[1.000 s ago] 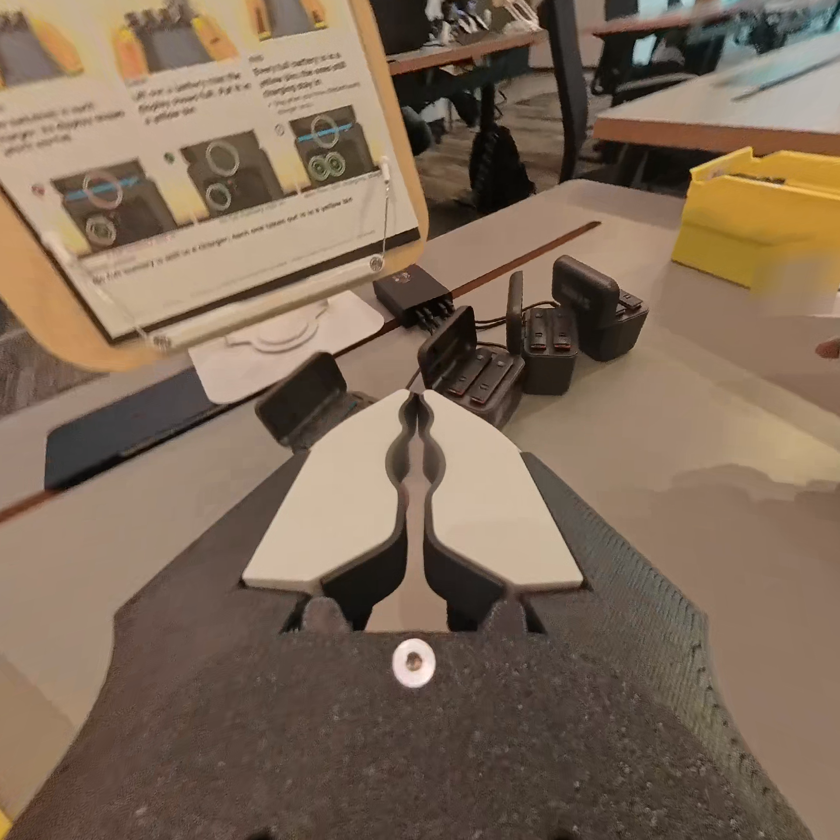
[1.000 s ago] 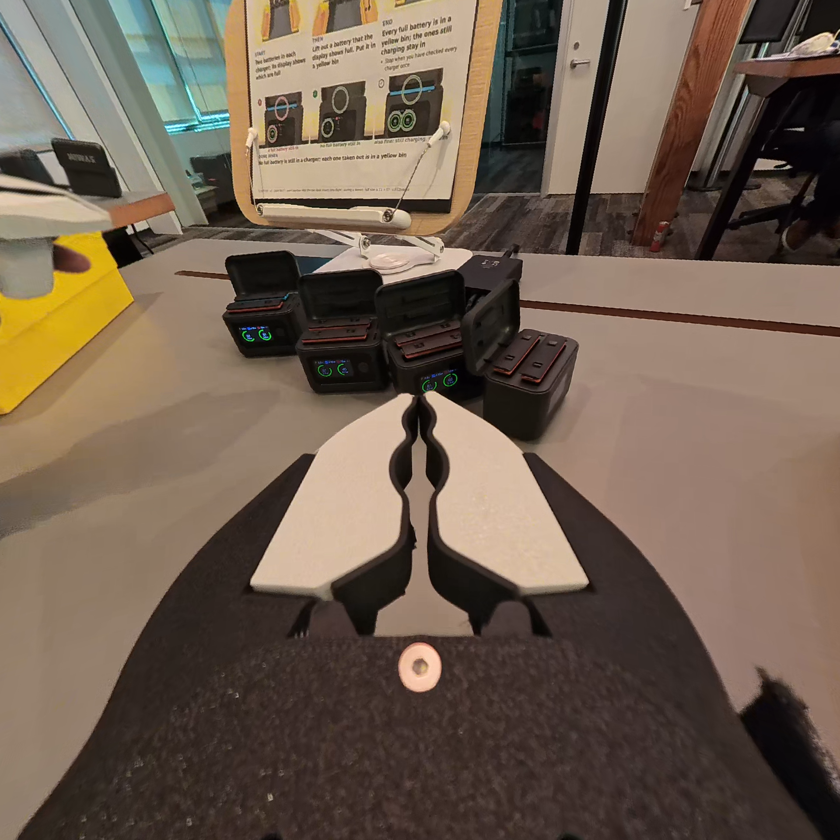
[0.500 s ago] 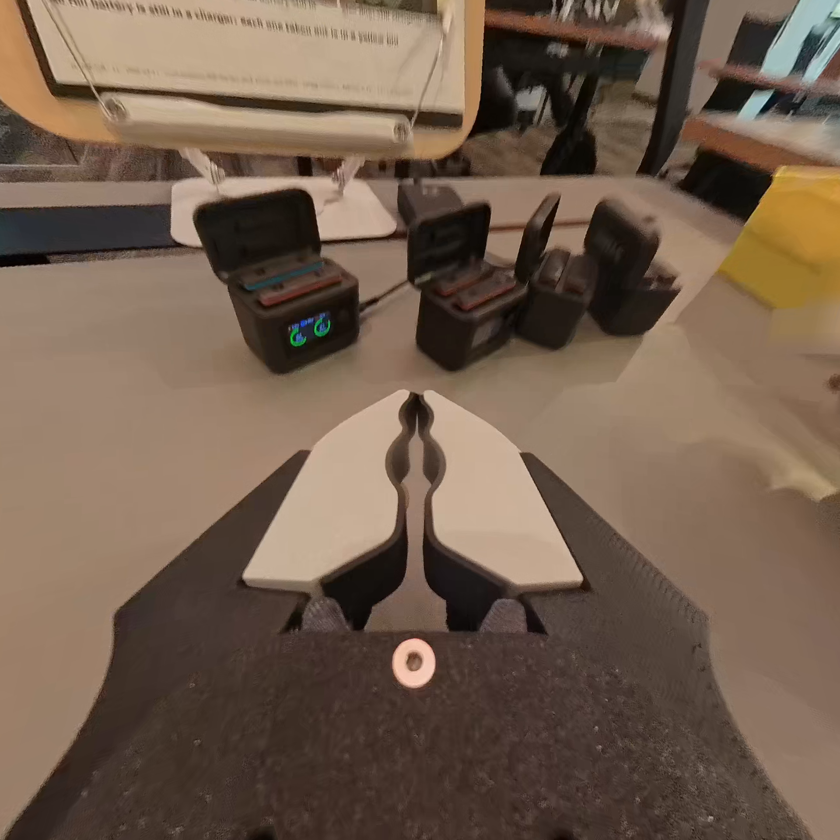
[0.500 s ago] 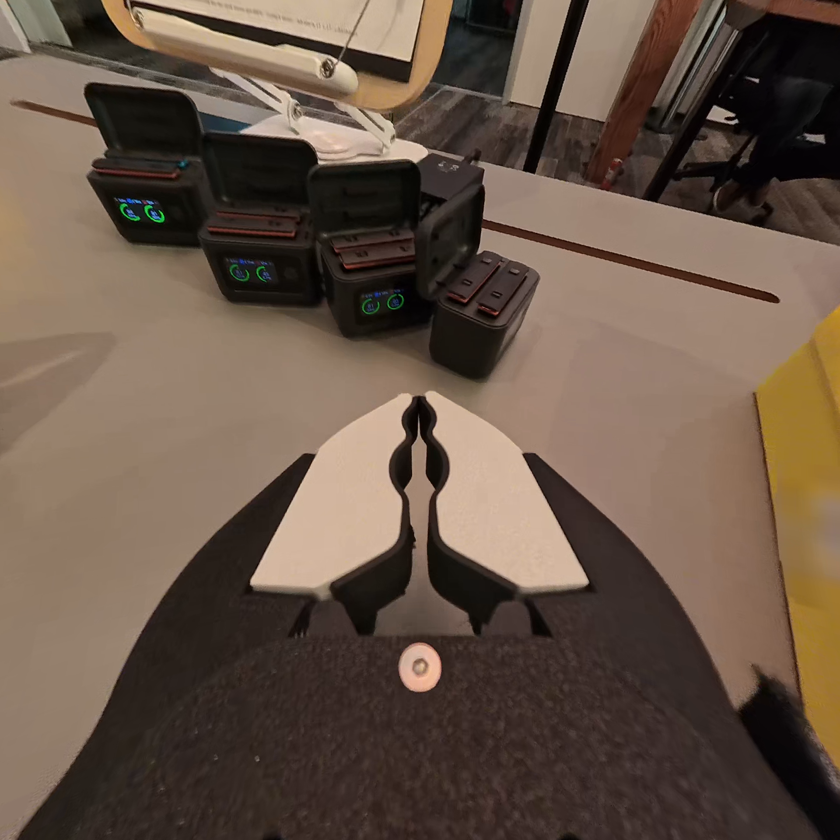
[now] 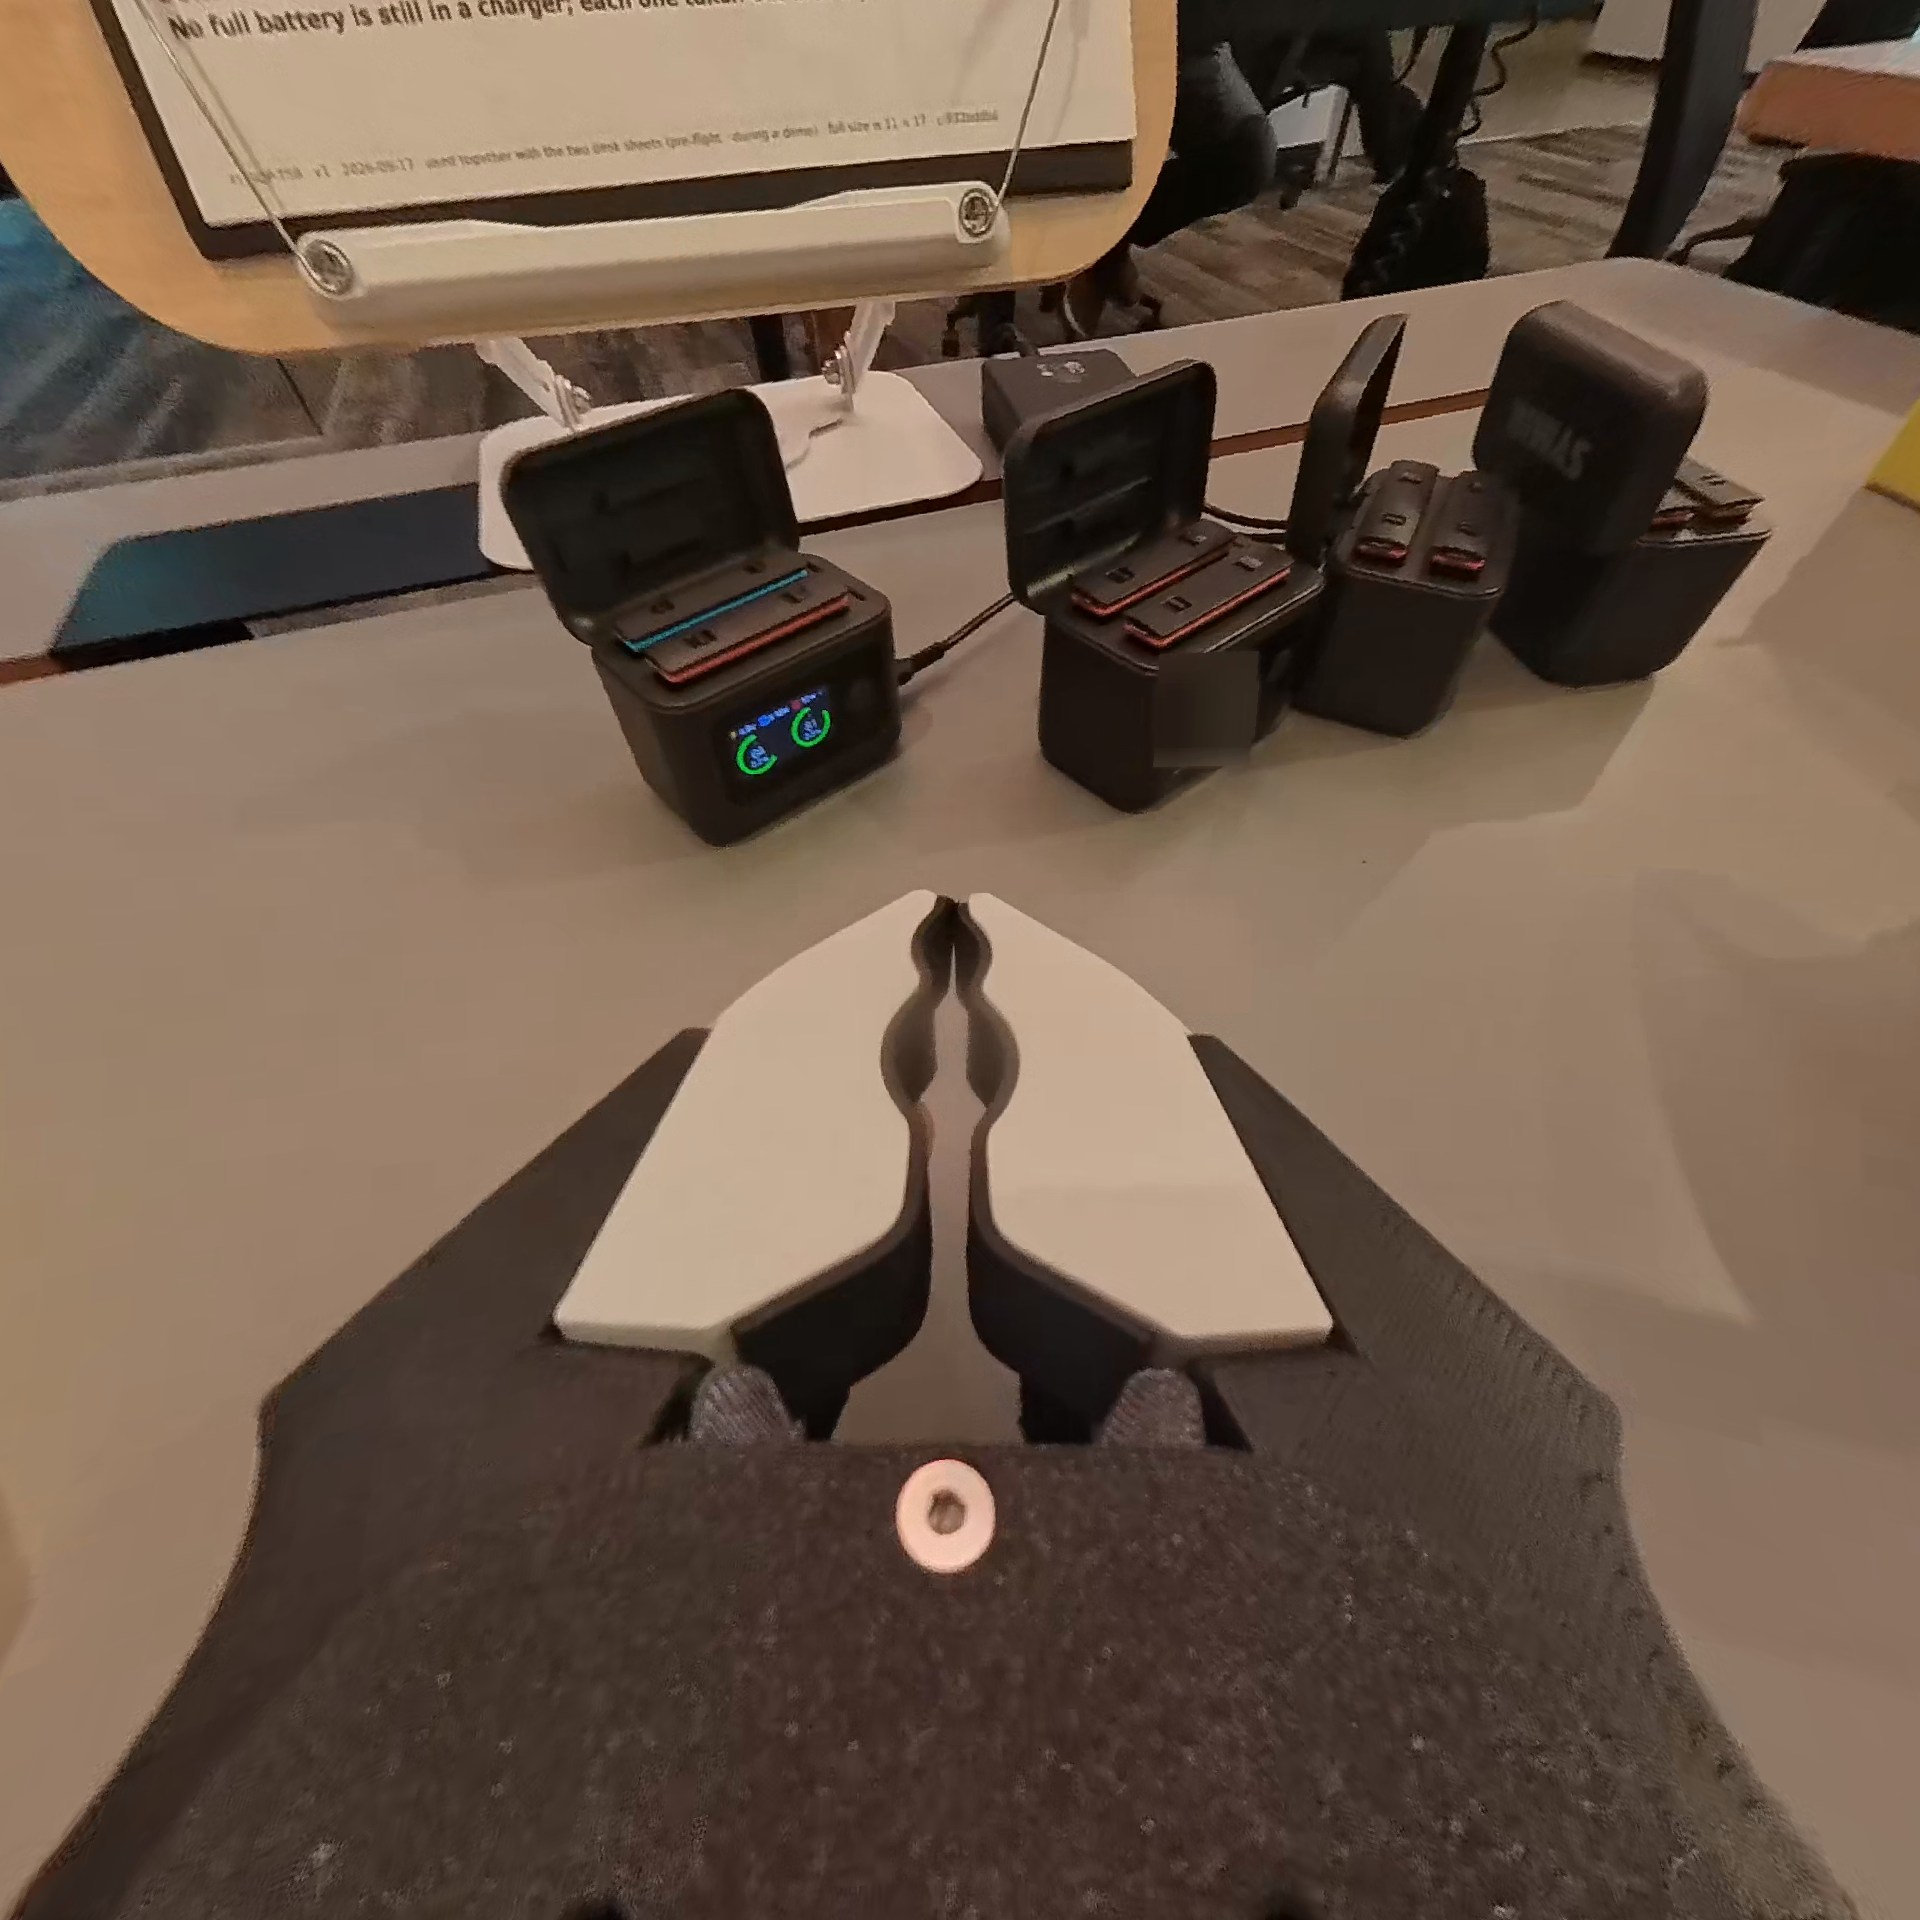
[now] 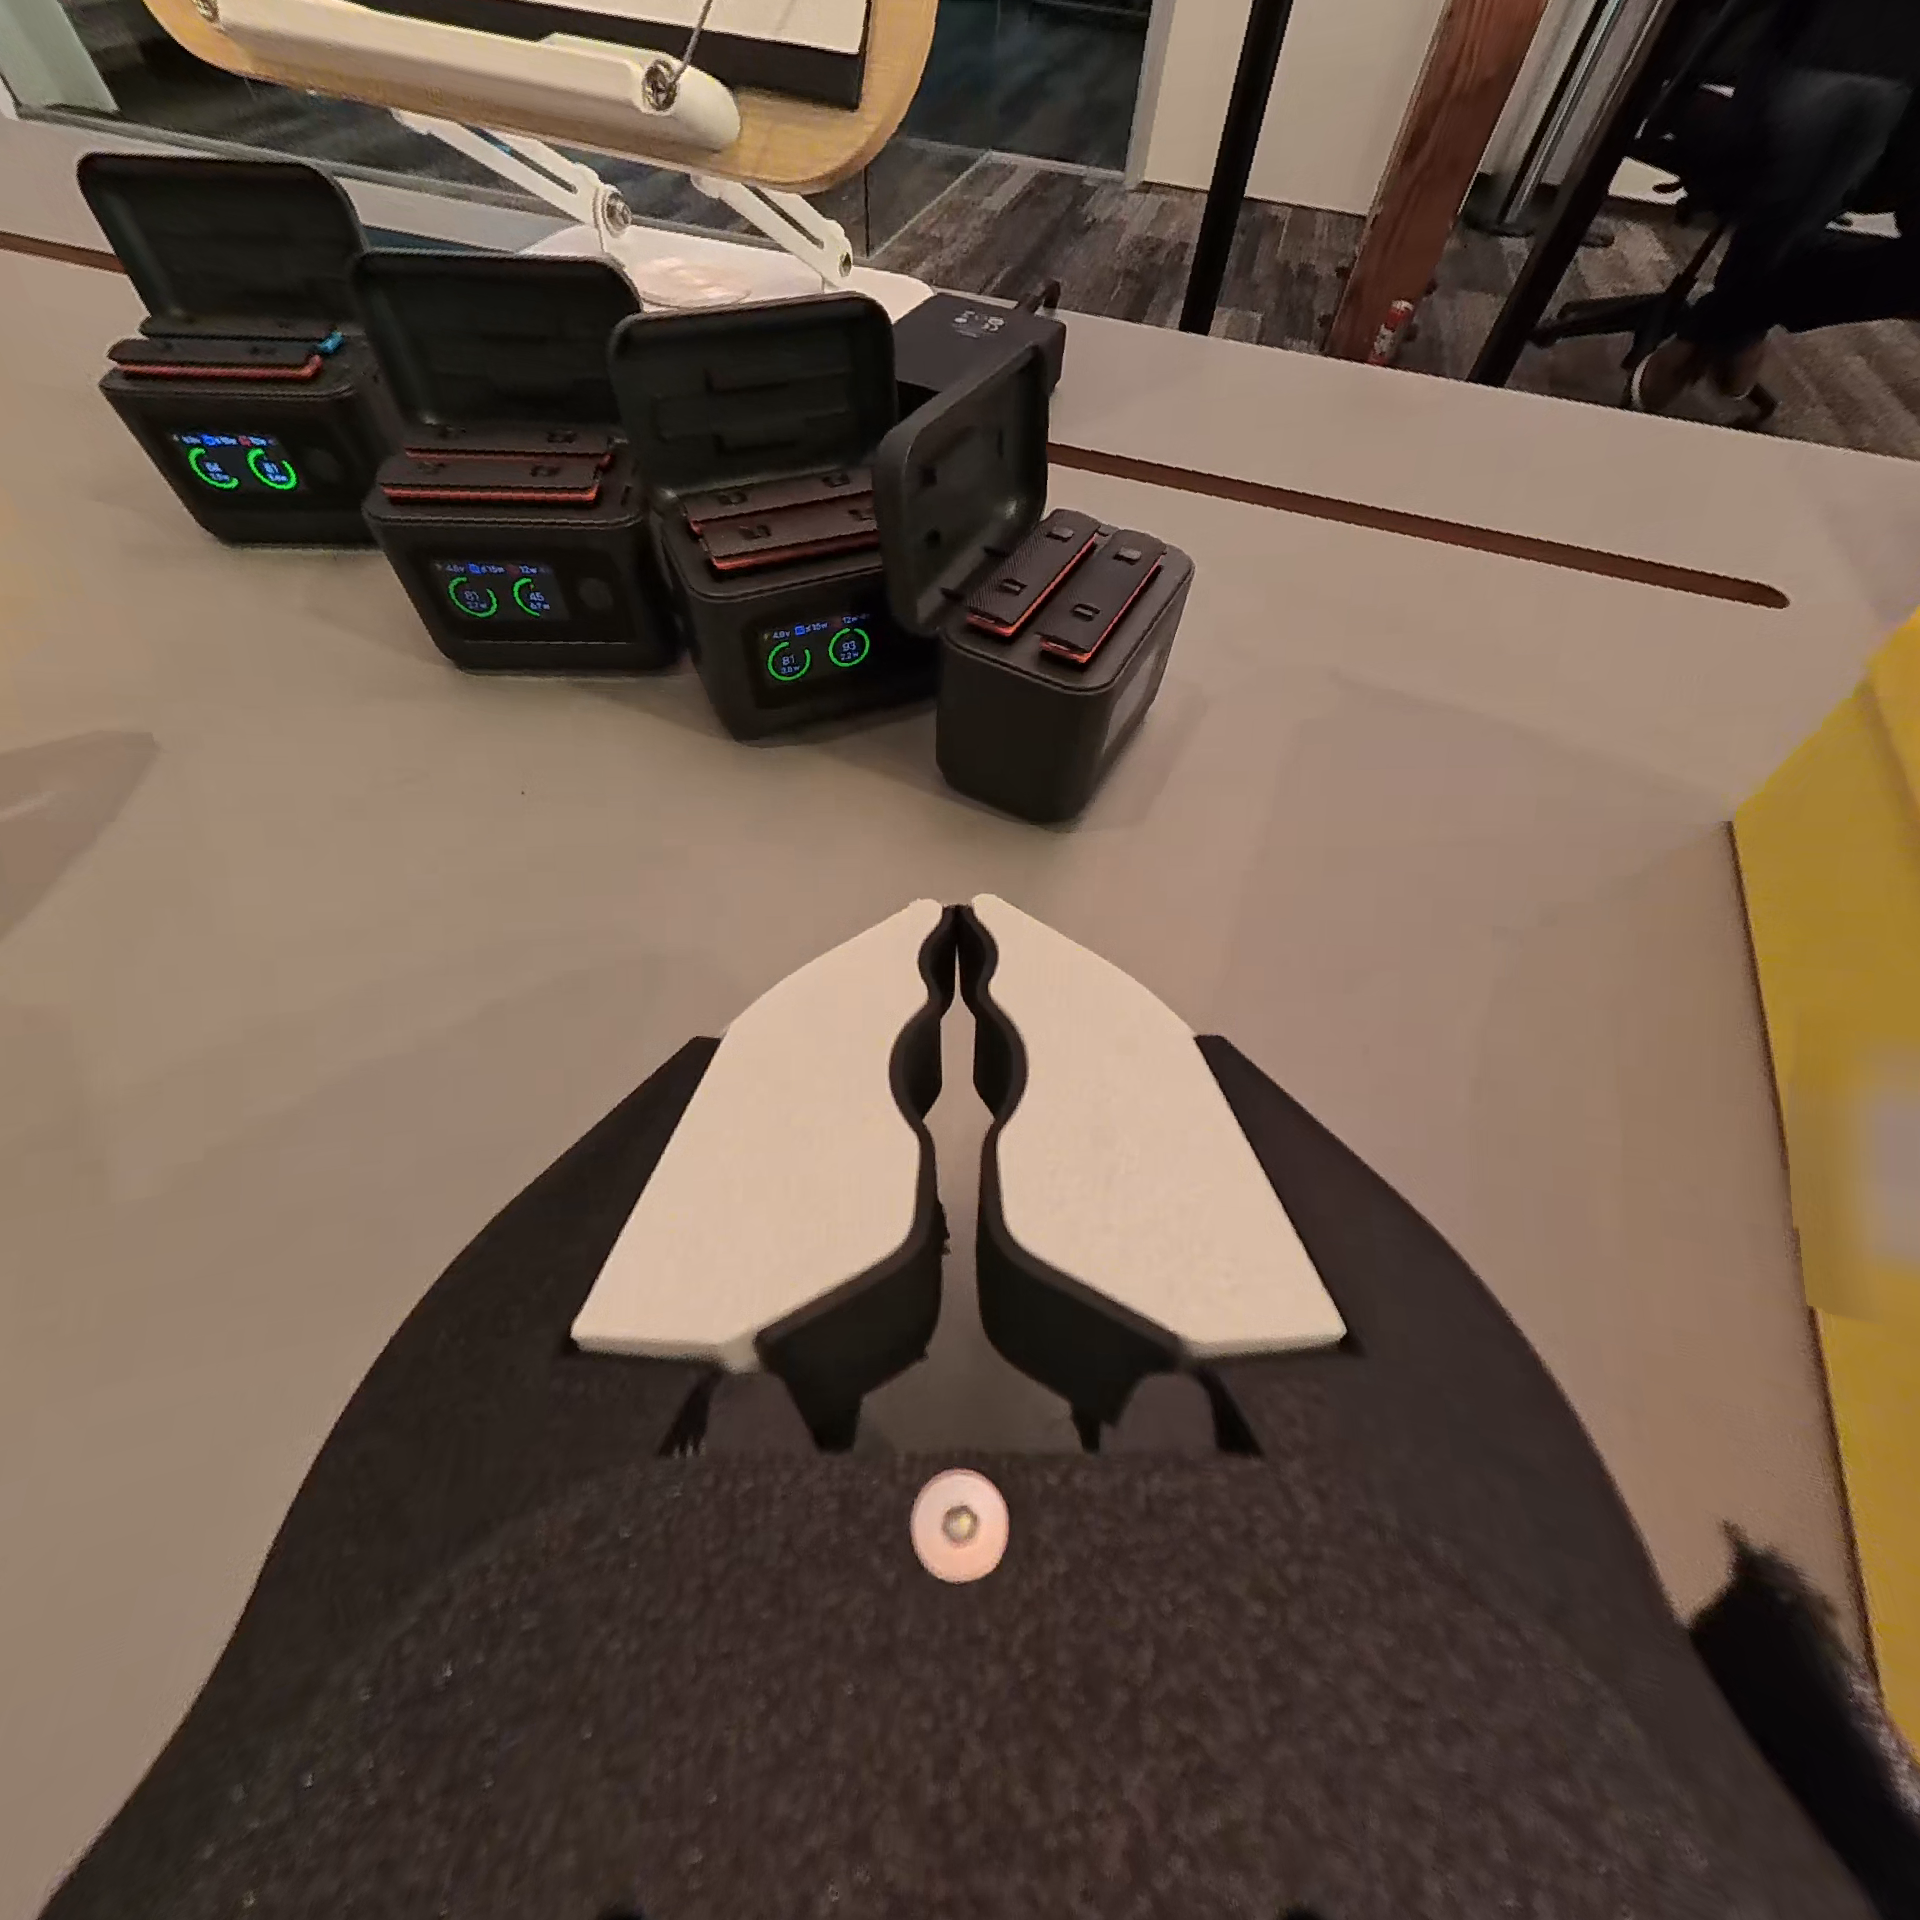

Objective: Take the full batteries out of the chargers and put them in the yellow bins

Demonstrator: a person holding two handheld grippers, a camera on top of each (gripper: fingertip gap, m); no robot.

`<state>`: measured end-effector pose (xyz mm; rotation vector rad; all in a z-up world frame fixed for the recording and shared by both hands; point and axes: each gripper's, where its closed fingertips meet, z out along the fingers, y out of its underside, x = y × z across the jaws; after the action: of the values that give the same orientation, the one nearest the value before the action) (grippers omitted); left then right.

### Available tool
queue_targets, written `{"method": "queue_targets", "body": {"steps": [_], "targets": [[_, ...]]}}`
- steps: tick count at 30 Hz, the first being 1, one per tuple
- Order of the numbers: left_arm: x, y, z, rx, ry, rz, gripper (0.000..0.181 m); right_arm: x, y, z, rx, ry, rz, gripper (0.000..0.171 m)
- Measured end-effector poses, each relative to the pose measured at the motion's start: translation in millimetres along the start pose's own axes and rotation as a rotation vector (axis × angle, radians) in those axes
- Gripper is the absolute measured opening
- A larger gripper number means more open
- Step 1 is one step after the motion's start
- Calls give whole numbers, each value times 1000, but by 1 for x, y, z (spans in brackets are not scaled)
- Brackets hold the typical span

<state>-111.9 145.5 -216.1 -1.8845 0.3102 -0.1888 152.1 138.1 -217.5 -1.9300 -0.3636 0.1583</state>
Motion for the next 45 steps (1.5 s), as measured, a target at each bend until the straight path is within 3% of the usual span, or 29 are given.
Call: {"method": "queue_targets", "body": {"steps": [27, 39, 45], "targets": [[0, -5, -7, 37, 18, -12, 0, 6, 5, 7, -29, 23, -32, 0], [5, -7, -9, 52, 39, 8, 6, 24, -15, 21, 33, -240, -83, 0], [5, -6, -9, 47, 42, 4, 0, 43, -23, 28, 65, -346, -144, 0]]}}
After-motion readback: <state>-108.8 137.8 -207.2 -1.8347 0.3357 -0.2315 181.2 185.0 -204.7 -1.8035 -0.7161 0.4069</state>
